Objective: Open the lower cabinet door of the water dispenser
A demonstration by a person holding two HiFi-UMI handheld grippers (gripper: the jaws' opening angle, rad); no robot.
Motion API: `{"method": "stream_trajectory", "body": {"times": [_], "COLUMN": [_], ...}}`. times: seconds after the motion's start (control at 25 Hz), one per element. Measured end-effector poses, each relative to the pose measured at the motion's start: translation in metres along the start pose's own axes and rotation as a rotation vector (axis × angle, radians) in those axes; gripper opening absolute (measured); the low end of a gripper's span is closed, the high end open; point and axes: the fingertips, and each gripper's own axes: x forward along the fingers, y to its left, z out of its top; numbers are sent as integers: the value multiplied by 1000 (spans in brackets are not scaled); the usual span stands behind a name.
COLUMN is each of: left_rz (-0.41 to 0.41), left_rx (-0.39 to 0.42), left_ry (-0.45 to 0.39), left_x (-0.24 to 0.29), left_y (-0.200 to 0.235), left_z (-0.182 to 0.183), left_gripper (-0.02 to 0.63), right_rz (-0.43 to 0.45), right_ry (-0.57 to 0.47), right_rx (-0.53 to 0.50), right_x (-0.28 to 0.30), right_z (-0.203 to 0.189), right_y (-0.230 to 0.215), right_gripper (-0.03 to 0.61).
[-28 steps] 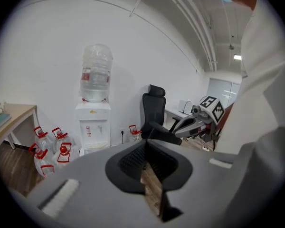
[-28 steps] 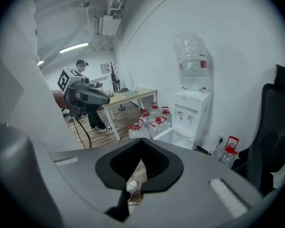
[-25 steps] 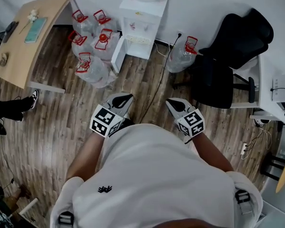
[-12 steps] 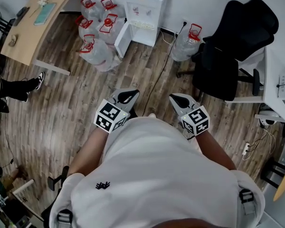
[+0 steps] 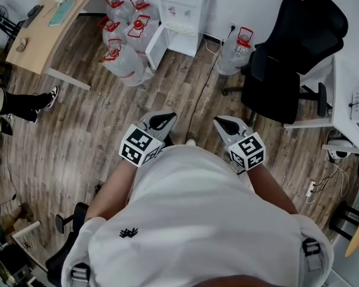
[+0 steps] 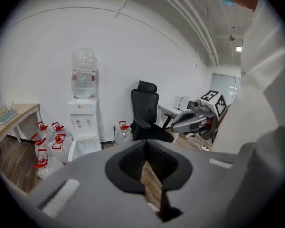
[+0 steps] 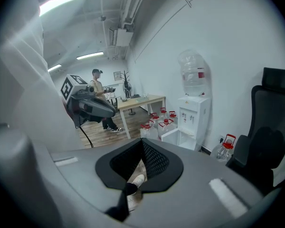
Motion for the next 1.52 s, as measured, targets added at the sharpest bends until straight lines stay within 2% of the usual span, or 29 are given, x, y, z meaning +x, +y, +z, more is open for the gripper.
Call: {"method": "stream_trajectory", "body": {"times": [0.64,1.24,1.52], "left_rz": [-8,-2,7], "left_rx": [15,-15,-37], "left_ry": [5,25,26], "left_x": [5,11,10], "left_y": [-23,-9,18], "left_z": [-5,-9,-13], "left_gripper": [55,56,57], "right_rz": [-3,9,29], "right_ry": [-7,8,19], "right_rx": [1,22,19], "right_x": [-18,-3,26], "right_z": [-13,-16,-7], "right_y": [8,1,-2], "right_gripper": [2,0,1]}}
